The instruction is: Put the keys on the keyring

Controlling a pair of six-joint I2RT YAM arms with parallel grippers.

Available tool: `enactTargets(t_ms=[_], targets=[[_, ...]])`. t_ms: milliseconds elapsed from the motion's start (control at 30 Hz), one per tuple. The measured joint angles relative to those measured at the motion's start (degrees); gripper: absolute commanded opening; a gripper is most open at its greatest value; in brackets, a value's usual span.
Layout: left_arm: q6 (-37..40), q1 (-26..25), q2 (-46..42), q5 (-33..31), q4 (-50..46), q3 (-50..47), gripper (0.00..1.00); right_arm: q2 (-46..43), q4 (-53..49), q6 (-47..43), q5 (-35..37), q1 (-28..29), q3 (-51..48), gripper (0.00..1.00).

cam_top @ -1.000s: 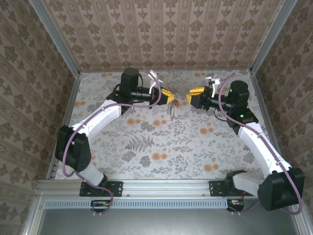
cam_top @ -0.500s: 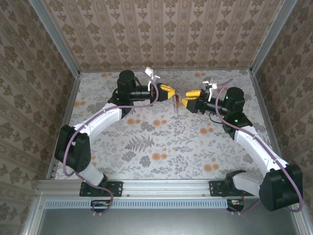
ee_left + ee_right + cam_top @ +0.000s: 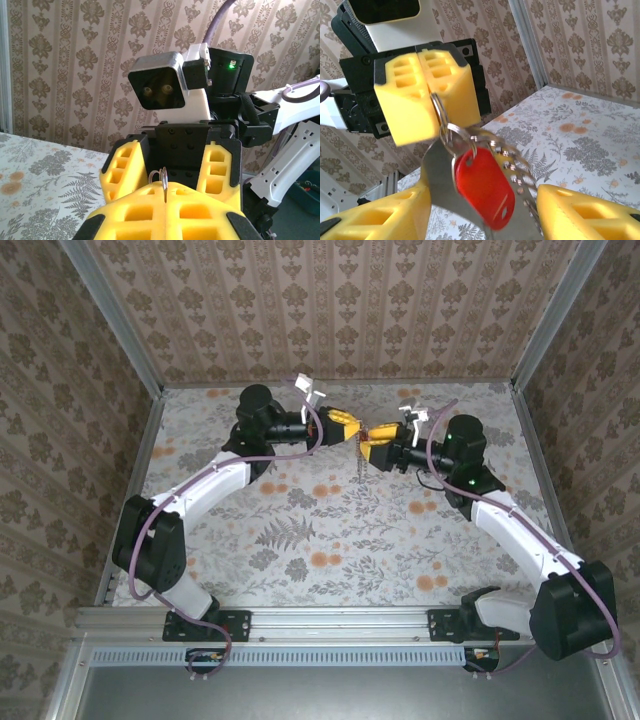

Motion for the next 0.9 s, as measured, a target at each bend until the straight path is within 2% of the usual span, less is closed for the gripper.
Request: enactTargets(t_ms=[100, 533, 900], targets=[[-0.39, -0.24, 0.00, 0.44, 0.02, 0.00, 0.00, 0.17, -0.07, -0.68, 0.31, 0.20, 0.61, 0.52], [-1.97, -0.24, 0.00, 0.98, 1.42, -0.46, 0.00, -0.09, -2.62, -3.78, 1.29, 0.44, 0.79, 0.00], [-6.91, 0.15, 0.02, 1.01, 7.93, -2.16, 0.00, -0.28, -3.80, -4.07, -0.17, 1.25, 0.83, 0.00]])
